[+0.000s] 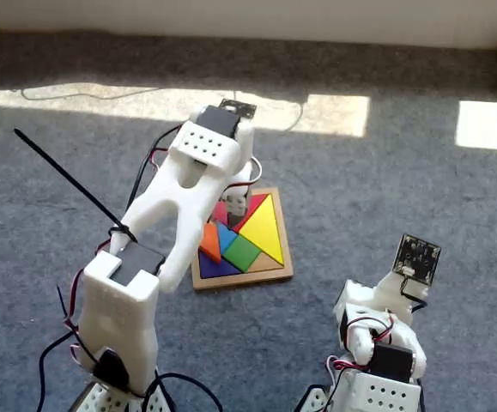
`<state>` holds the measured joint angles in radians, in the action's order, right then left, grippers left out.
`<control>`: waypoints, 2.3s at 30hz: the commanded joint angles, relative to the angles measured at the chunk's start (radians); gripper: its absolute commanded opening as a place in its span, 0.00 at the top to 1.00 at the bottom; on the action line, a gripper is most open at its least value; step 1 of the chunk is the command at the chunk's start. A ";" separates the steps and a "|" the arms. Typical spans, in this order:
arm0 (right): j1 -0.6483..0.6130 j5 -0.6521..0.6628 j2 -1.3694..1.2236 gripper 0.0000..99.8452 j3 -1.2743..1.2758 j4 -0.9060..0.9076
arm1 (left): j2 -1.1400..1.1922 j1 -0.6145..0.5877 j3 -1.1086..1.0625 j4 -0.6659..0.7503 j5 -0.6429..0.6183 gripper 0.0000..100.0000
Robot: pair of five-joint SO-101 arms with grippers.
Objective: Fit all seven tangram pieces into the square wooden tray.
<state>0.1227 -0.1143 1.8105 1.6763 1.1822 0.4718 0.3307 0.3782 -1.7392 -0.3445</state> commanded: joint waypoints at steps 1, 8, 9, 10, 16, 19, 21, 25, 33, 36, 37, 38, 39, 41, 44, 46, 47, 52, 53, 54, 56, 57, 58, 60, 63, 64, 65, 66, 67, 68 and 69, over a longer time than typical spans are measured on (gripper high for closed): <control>0.010 -0.008 0.012 1.00 0.113 -0.024 | -0.061 -0.022 0.028 -0.017 -0.003 0.86; 0.010 -0.008 0.012 1.00 0.113 -0.024 | -0.099 -0.004 -0.142 -0.017 0.061 0.86; 0.010 -0.008 0.012 1.00 0.113 -0.024 | -0.116 -0.008 -0.166 -0.015 0.061 0.86; 0.010 -0.008 0.012 1.00 0.113 -0.024 | -0.131 -0.010 -0.189 -0.014 0.066 0.86; 0.010 -0.008 0.012 1.00 0.113 -0.024 | -0.153 -0.010 -0.305 0.058 0.069 0.86; 0.010 -0.008 0.012 1.00 0.113 -0.024 | -0.136 -0.030 -0.357 0.149 0.069 0.86; 0.010 -0.008 0.012 1.00 0.113 -0.024 | -0.122 -0.048 -0.372 0.201 0.069 0.86; 0.010 -0.008 0.012 1.00 0.113 -0.024 | -0.096 -0.087 -0.369 0.267 0.069 0.86; 0.010 -0.008 0.012 1.00 0.113 -0.024 | -0.097 -0.079 -0.338 0.290 0.069 0.86; 0.010 -0.008 0.012 1.00 0.113 -0.024 | -0.122 -0.087 -0.289 0.232 0.069 0.86; 0.010 -0.008 0.012 1.00 0.113 -0.024 | -0.139 -0.087 -0.272 0.199 0.069 0.86; 0.010 -0.008 0.012 1.00 0.113 -0.024 | -0.162 -0.087 -0.263 0.176 0.069 0.86; 0.010 -0.009 0.012 1.00 0.113 -0.024 | -0.189 -0.084 -0.255 0.160 0.071 0.87; 0.010 -0.009 0.012 1.00 0.113 -0.024 | -0.259 -0.081 -0.260 0.150 0.081 0.93; 0.010 -0.009 0.012 1.00 0.113 -0.024 | -0.383 -0.079 -0.297 0.150 0.130 0.98; 0.010 -0.009 0.012 1.00 0.113 -0.024 | -0.458 -0.085 -0.338 0.150 0.140 0.98; 0.010 -0.009 0.012 1.00 0.113 -0.024 | -0.490 -0.087 -0.360 0.150 0.141 0.98; 0.010 -0.009 0.012 1.00 0.114 -0.022 | -0.641 -0.087 -0.526 0.213 0.141 1.00; 0.010 -0.009 0.012 1.00 0.114 -0.022 | -0.674 -0.088 -0.572 0.247 0.141 1.00; 0.010 -0.009 0.012 1.00 0.114 -0.022 | -0.708 -0.088 -0.624 0.284 0.141 1.00; 0.010 -0.009 0.012 1.00 0.114 -0.021 | -0.786 -0.088 -0.740 0.368 0.141 1.00; 0.010 -0.009 0.012 1.00 0.114 -0.021 | -0.829 -0.088 -0.797 0.413 0.141 1.00; 0.010 -0.009 0.012 1.00 0.114 -0.021 | -0.871 -0.091 -0.855 0.457 0.141 1.00; 0.010 -0.009 0.012 1.00 0.114 -0.021 | -0.961 -0.120 -0.960 0.551 0.141 1.00; 0.010 -0.009 0.012 1.00 0.114 -0.022 | -1.089 -0.173 -1.109 0.700 0.141 1.00; 0.010 -0.009 0.012 1.00 0.114 -0.022 | -1.127 -0.191 -1.155 0.744 0.141 1.00; 0.010 -0.009 0.012 1.00 0.114 -0.022 | -1.165 -0.206 -1.204 0.787 0.141 1.00; 0.010 -0.009 0.012 1.00 0.114 -0.022 | -1.201 -0.219 -1.250 0.824 0.141 1.00; 0.010 -0.009 0.012 1.00 0.114 -0.022 | -1.234 -0.229 -1.293 0.859 0.141 1.00; 0.010 -0.008 0.012 1.00 0.114 -0.022 | -1.265 -0.240 -1.334 0.888 0.141 1.00; 0.010 -0.008 0.012 1.00 0.114 -0.022 | -1.294 -0.248 -1.372 0.914 0.141 1.00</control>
<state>0.1227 -0.1143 1.8105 1.6763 1.1822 -0.7204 0.1128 -0.9122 -0.9122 -0.2094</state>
